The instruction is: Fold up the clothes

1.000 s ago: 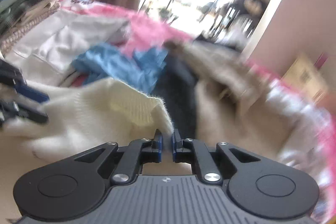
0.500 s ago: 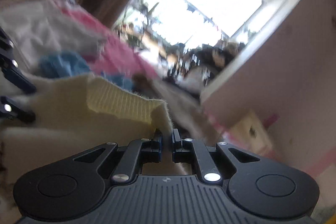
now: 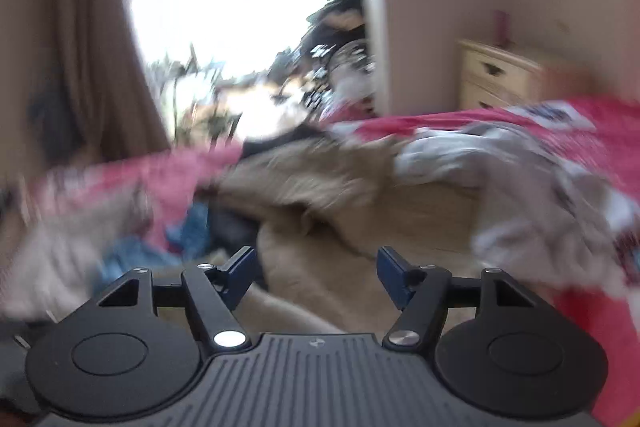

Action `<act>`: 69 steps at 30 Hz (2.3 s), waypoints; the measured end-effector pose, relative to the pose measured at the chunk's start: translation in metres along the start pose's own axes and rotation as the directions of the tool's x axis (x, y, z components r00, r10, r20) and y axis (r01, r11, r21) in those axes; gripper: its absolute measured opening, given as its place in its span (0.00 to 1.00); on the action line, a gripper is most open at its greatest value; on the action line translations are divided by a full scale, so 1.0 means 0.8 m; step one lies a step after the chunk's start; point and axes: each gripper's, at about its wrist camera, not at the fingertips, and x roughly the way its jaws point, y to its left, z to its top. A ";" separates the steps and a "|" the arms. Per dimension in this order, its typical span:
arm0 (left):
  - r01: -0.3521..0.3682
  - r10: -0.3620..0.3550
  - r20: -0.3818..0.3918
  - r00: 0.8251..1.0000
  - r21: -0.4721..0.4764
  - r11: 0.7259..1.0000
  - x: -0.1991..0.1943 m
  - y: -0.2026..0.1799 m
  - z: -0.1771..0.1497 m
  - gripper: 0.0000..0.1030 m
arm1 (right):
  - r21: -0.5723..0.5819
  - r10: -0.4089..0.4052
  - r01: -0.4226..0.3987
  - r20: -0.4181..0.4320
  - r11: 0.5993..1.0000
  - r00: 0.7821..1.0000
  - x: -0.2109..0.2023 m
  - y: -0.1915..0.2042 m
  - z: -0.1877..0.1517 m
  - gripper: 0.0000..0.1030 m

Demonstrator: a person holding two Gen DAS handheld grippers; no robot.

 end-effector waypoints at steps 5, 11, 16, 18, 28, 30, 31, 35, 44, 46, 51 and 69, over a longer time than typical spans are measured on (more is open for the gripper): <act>0.015 -0.014 0.041 0.999 -0.032 0.999 -0.025 0.003 0.010 0.35 | 0.240 -0.114 0.104 0.027 0.965 0.993 -0.092 -0.071 0.001 0.66; 0.070 -0.066 0.086 0.994 -0.047 0.996 -0.066 -0.005 0.026 0.35 | 0.455 -0.105 0.134 -0.088 0.880 0.991 -0.158 -0.117 -0.063 0.57; 0.195 -0.184 0.085 0.979 -0.148 0.970 -0.124 0.000 0.008 0.36 | 0.470 -0.027 0.094 -0.147 0.878 0.989 -0.184 -0.094 -0.120 0.52; 0.253 -0.247 0.055 0.968 -0.207 0.945 -0.150 0.005 -0.017 0.36 | 0.426 -0.002 0.063 -0.143 0.902 0.990 -0.189 -0.066 -0.136 0.51; 0.000 -0.024 -0.077 0.997 -0.290 0.957 -0.281 0.059 -0.144 0.36 | 0.058 0.272 -0.265 -0.207 0.962 0.940 -0.163 0.138 -0.183 0.51; -0.113 0.081 -0.120 0.989 -0.288 0.951 -0.296 0.085 -0.164 0.36 | 0.045 0.313 -0.310 -0.210 0.950 0.926 -0.157 0.168 -0.189 0.51; -0.177 0.141 -0.145 0.979 -0.282 0.943 -0.302 0.099 -0.175 0.36 | 0.056 0.331 -0.327 -0.219 0.943 0.918 -0.151 0.180 -0.193 0.51; -0.395 0.358 -0.208 0.910 -0.180 0.901 -0.311 0.139 -0.206 0.37 | 0.064 0.373 -0.372 -0.306 0.926 0.876 -0.129 0.223 -0.218 0.51; -0.349 0.292 -0.272 0.917 -0.192 0.917 -0.269 0.219 -0.240 0.57 | 0.083 0.324 -0.319 -0.397 0.944 0.859 -0.112 0.249 -0.253 0.51; -0.326 0.263 -0.259 0.929 -0.239 0.915 -0.264 0.231 -0.242 0.59 | 0.102 0.330 -0.316 -0.399 0.943 0.856 -0.112 0.251 -0.250 0.52; -0.301 0.230 -0.249 0.941 -0.308 0.902 -0.262 0.245 -0.244 0.60 | 0.052 0.392 -0.408 -0.410 0.911 0.824 -0.104 0.286 -0.212 0.52; -0.315 0.271 -0.204 0.941 -0.235 0.919 -0.270 0.228 -0.257 0.38 | -0.513 0.361 -0.510 -0.367 0.690 0.858 -0.031 0.501 -0.171 0.65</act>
